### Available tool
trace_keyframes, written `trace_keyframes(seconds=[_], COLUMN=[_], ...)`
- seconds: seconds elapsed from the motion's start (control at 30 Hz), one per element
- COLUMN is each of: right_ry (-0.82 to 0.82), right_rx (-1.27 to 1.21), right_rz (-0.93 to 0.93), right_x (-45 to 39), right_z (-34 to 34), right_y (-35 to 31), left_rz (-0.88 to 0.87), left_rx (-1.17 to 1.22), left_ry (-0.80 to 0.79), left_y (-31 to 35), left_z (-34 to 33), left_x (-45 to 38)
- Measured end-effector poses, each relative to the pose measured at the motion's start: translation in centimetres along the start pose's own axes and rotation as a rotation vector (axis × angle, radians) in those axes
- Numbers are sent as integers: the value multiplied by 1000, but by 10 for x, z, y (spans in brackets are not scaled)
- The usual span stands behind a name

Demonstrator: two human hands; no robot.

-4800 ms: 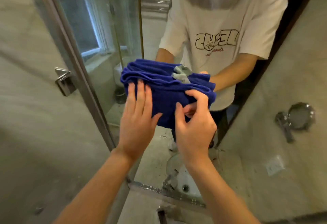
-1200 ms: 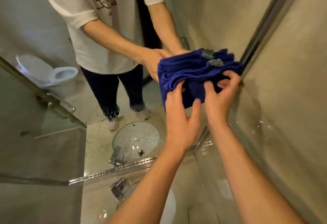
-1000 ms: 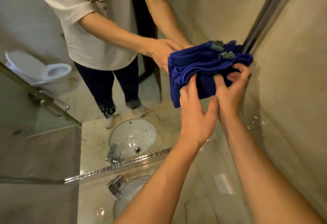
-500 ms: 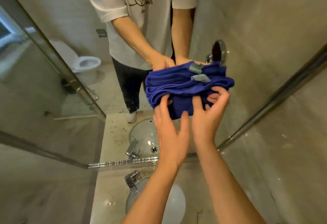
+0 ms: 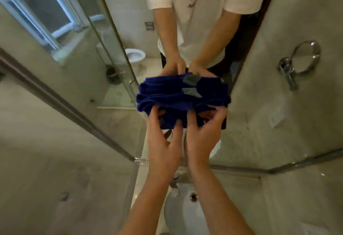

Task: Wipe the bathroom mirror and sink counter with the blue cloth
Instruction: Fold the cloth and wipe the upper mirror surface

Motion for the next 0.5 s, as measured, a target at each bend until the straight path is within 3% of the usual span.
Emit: trace_keyframes(seconds=[0.27,0.5], right_ry=[-131,-292], right_rx=[-22,-45], right_rz=[-68,-282], right_x=[74,169], right_z=[-80,-176], right_y=[-18,-25], left_rz=[24,113], left_rx=[73,29], left_ry=[101,206], left_y=[-26,-68], left_z=[85,184], left_x=[-59,-117])
Point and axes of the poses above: each hand's wrist, its own x-axis away from the middle knuckle, its own z-axis out of the back of the hand, y = z × x, the point moved 10 cm from there along -x, towards the middle knuckle, and after that the axes turned 11 degrees about y, right-handed, at the moved point
